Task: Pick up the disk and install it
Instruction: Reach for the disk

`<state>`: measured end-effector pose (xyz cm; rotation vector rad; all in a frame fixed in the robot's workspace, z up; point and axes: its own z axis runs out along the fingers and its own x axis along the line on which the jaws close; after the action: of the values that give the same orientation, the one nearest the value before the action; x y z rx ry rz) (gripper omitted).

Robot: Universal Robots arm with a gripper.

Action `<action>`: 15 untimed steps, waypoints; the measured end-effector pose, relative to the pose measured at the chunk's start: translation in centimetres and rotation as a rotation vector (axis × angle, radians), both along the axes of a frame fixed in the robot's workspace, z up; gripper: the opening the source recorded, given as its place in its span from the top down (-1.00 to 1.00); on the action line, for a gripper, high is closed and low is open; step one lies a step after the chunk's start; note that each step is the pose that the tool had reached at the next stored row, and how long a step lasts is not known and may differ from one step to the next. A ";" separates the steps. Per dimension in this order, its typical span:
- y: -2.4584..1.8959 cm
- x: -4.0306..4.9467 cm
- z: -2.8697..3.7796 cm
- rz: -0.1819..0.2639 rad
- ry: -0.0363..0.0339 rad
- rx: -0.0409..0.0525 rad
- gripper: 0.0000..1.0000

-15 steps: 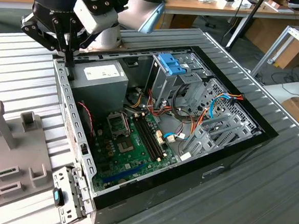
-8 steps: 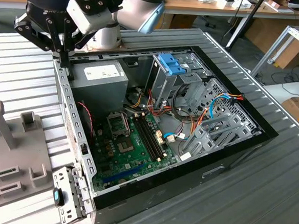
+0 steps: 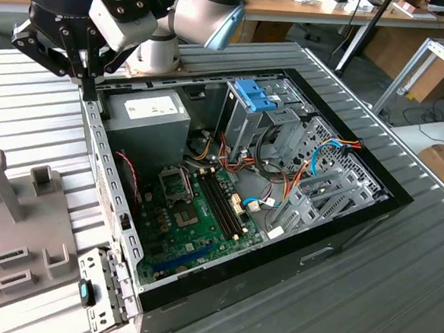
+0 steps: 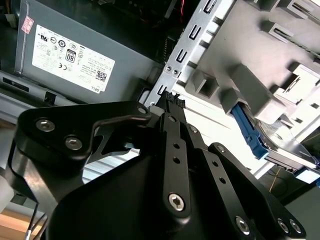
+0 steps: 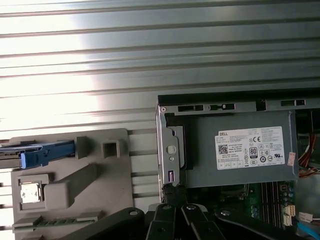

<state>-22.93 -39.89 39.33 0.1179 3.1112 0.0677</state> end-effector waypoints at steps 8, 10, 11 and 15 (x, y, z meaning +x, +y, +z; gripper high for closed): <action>0.00 -2.69 0.00 0.000 0.0000 -0.0001 0.79; 0.00 -3.57 0.00 0.000 0.0000 0.0000 0.79; 0.00 -3.99 0.00 0.000 0.0000 0.0000 0.79; 0.00 -4.76 0.00 0.000 0.0000 0.0000 0.79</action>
<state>-27.69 -39.89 39.33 0.1179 3.1112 0.0677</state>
